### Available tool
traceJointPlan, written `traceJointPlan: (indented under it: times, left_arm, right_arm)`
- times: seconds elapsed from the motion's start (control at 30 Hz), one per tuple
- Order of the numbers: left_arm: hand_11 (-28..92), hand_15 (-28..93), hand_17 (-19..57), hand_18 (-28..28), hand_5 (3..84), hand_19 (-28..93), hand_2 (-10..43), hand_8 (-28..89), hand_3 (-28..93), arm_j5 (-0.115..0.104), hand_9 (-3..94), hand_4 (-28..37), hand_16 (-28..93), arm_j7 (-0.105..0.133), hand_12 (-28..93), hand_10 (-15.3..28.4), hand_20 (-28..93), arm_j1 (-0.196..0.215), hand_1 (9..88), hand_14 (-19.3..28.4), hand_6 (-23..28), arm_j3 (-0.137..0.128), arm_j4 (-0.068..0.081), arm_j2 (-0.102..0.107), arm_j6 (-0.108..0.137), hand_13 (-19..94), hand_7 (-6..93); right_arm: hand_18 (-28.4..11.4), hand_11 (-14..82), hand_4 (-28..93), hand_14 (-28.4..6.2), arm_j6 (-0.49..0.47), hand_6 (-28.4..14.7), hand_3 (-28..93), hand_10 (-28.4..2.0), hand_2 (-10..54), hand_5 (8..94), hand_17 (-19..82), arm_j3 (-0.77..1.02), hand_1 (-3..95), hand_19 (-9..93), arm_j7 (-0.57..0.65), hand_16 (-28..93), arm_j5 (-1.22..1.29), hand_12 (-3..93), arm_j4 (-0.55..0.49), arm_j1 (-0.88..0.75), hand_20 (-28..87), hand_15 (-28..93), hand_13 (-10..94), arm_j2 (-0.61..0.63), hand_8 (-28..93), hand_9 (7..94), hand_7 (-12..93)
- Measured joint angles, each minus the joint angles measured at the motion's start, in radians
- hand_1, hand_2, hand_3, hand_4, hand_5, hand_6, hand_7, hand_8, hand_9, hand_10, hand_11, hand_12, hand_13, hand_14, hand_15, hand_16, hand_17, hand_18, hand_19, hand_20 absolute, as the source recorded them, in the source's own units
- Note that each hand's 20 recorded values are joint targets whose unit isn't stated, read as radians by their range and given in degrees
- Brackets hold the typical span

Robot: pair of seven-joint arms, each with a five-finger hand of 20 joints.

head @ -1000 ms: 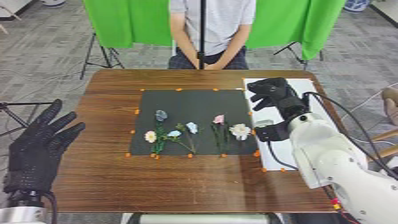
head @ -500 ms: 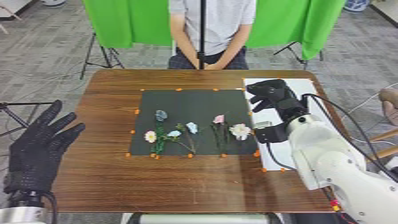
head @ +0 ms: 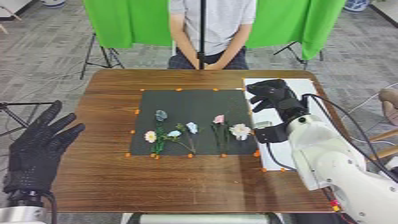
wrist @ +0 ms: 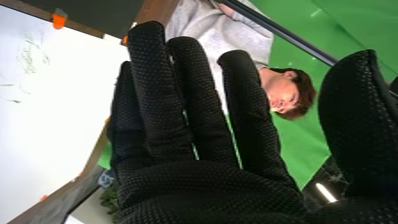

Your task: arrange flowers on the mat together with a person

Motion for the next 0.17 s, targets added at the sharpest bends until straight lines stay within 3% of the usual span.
traceJointPlan:
  times: [0.17]
  left_arm:
    - [17,44,-9.2,17.7,30.6,38,8.0,-8,75,0.001,29.8,-27.2,-6,-0.003,12,14.8,17,-0.001,20.4,22.4,4.6,0.000,0.000,-0.002,0.002,21,9.6]
  right_arm:
    - [-19.8,18.3,-25,-17.5,0.013,-0.6,71,-17.6,-0.1,56.8,14,-0.004,28.0,64,-0.008,8,0.001,14.1,-0.002,-0.004,9,51,56,0.001,-13,63.1,14]
